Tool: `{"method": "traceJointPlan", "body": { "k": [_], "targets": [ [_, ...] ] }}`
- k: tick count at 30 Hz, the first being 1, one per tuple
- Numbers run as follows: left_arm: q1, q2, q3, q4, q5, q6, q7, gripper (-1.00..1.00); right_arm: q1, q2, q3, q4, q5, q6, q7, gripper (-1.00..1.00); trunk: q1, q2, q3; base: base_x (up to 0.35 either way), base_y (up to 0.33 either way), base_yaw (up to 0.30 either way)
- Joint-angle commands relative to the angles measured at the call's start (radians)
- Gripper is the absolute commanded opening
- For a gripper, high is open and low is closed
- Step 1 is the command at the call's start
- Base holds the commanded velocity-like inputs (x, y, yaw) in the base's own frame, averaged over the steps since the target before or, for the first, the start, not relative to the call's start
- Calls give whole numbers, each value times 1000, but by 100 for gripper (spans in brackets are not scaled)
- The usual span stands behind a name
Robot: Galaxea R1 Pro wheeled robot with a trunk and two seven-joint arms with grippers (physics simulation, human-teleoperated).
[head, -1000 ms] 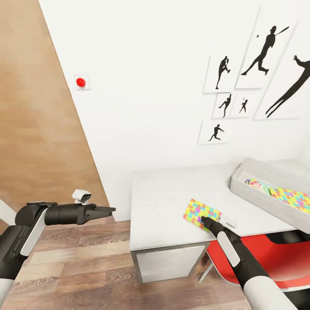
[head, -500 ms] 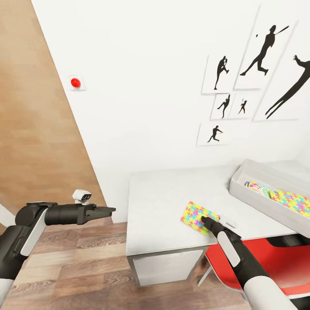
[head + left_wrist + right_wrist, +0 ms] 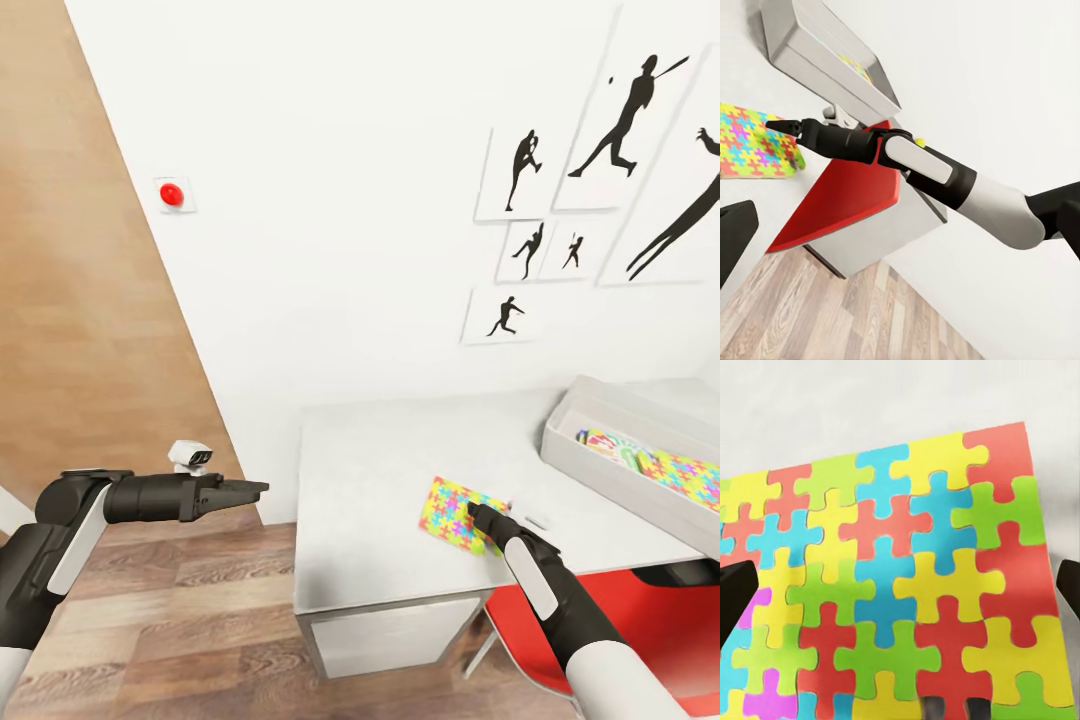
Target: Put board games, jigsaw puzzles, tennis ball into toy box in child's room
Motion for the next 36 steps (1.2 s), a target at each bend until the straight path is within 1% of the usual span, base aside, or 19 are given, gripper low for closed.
{"method": "traceJointPlan", "body": {
  "k": [1, 16, 36],
  "targets": [
    [-1, 1, -2, 0, 4, 10, -1, 100, -1, -1, 2, -2, -7, 4, -7, 100, 1, -2, -2, 12, 59, 0],
    [-1, 1, -2, 0, 3, 10, -1, 100, -1, 1, 4, -2, -7, 4, -7, 100, 1, -2, -2, 2, 132, 0],
    [-1, 1, -4, 0, 2, 10, -1, 100, -1, 1, 4, -2, -7, 4, -7, 100, 1, -2, -2, 9, 80, 0]
  ]
}}
